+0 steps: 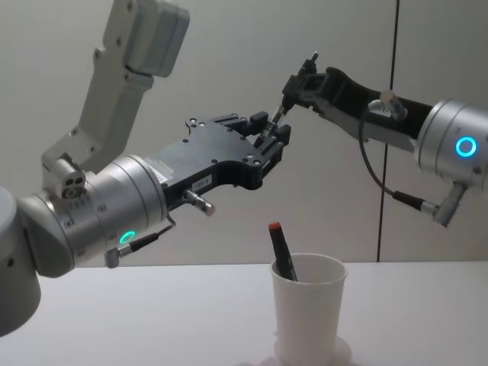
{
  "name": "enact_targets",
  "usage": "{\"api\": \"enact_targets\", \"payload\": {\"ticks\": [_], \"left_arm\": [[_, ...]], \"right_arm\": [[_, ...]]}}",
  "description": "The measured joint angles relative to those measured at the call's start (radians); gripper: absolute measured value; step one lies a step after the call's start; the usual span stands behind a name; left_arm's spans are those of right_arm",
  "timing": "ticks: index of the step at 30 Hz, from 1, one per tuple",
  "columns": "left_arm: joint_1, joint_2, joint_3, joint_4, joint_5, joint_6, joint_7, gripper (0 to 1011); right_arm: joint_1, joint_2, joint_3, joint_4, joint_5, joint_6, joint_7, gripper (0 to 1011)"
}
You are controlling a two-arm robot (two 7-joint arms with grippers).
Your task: Place the pen into the pen holder.
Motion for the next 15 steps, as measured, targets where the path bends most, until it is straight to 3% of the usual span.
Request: {"api": "enact_targets", "payload": {"ticks": [7,15], "left_arm": [[0.000,0.000,0.000,0.000,0.000,0.000,0.000,530],[0.000,0.000,0.000,0.000,0.000,0.000,0.000,754]], "right_arm": [[0.001,0.002,-0.002,0.000,0.005,-0.003,-0.002,125],[0.002,0.006,-0.003,0.000,0.004,-0.014,-0.010,124]]}}
